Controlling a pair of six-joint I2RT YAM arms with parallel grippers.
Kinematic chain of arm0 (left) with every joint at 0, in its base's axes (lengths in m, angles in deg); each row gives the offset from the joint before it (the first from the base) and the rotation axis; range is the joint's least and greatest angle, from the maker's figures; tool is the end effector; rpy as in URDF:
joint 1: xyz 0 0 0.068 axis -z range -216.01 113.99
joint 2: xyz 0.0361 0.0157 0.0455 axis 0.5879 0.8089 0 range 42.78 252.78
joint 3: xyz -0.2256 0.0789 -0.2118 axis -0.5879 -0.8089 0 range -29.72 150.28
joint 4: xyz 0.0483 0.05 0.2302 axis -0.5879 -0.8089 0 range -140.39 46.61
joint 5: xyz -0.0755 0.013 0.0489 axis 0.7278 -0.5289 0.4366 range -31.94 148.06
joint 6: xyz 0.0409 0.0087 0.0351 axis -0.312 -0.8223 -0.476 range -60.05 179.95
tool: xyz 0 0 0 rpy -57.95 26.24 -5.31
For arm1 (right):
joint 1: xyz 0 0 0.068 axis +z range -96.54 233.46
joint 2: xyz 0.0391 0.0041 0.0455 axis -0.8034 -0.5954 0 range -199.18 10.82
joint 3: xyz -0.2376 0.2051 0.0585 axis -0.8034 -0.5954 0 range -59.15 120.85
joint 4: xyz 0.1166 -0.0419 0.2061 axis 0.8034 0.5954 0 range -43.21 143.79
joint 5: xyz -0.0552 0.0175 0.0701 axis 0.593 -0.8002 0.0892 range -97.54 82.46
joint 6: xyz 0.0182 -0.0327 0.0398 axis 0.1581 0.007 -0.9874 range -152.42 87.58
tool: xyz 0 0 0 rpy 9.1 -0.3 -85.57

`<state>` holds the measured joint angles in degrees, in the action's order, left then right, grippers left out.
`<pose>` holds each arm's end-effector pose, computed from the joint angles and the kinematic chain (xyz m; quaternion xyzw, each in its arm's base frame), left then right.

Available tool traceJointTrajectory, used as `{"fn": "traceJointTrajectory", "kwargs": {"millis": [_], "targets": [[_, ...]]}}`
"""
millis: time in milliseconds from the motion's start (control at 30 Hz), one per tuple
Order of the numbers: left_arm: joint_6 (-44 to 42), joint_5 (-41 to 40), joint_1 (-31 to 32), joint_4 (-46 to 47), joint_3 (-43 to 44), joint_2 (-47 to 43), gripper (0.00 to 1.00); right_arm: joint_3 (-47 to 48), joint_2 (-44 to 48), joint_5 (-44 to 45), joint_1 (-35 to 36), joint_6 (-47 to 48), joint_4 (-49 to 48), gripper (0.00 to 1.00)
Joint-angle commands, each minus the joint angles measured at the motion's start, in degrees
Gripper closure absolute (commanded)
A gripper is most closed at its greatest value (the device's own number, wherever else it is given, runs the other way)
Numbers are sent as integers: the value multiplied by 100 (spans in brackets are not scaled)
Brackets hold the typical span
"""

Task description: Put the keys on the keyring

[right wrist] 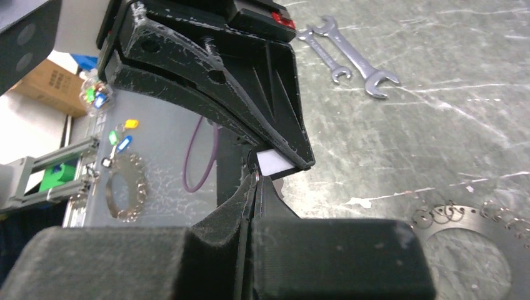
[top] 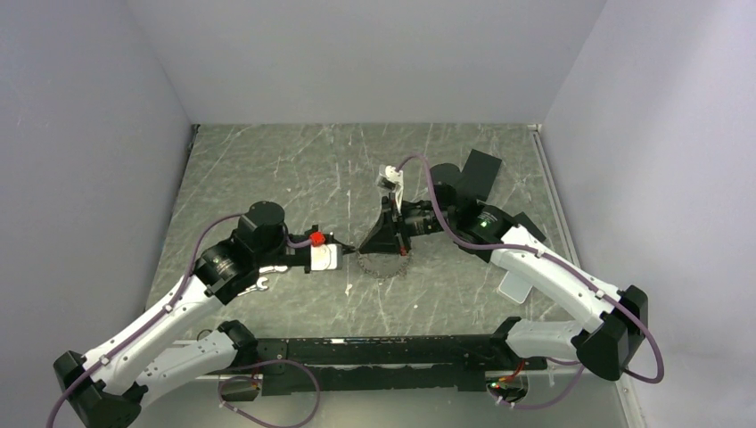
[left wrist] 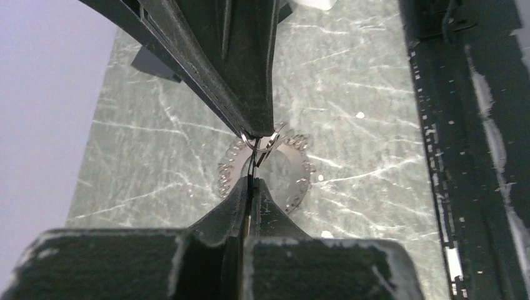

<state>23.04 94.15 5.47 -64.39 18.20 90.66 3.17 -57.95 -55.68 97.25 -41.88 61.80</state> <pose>0.0831 -0.1022 0.3679 0.6311 0.4962 -0.2765 0.5281 0.1447 0.1764 0.4027 -0.4422 0.6531 0.5317 0.3085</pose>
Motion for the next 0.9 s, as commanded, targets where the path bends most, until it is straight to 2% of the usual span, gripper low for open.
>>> {"fn": "traceJointTrajectory", "kwargs": {"millis": [0,133,200,367,467,500,600,733,800,867], "targets": [[-334,-685,-52,298,245,-116,100,156,17,540,-37,-196,395,100],[-525,-1364,-46,461,208,-116,100,179,-75,1221,-82,-712,204,100],[-605,-1508,-44,541,142,-142,95,115,-75,1326,-122,-1031,-8,100],[-794,-1384,16,410,-25,-240,60,148,-97,1676,-130,-1199,-87,100],[-961,-1072,27,13,21,-380,43,342,-149,1794,-142,-896,196,100],[-978,-928,27,-117,61,-430,41,411,-165,1784,-147,-686,301,100],[-922,-431,27,-552,309,-461,40,602,-211,1735,-143,-145,763,100],[-74,204,26,-709,717,-244,43,677,-231,1548,95,696,1177,100],[332,626,27,-747,817,-85,48,627,-169,1698,321,980,1191,100],[604,990,27,-756,854,124,59,599,-157,1743,484,1215,1201,100]]}}
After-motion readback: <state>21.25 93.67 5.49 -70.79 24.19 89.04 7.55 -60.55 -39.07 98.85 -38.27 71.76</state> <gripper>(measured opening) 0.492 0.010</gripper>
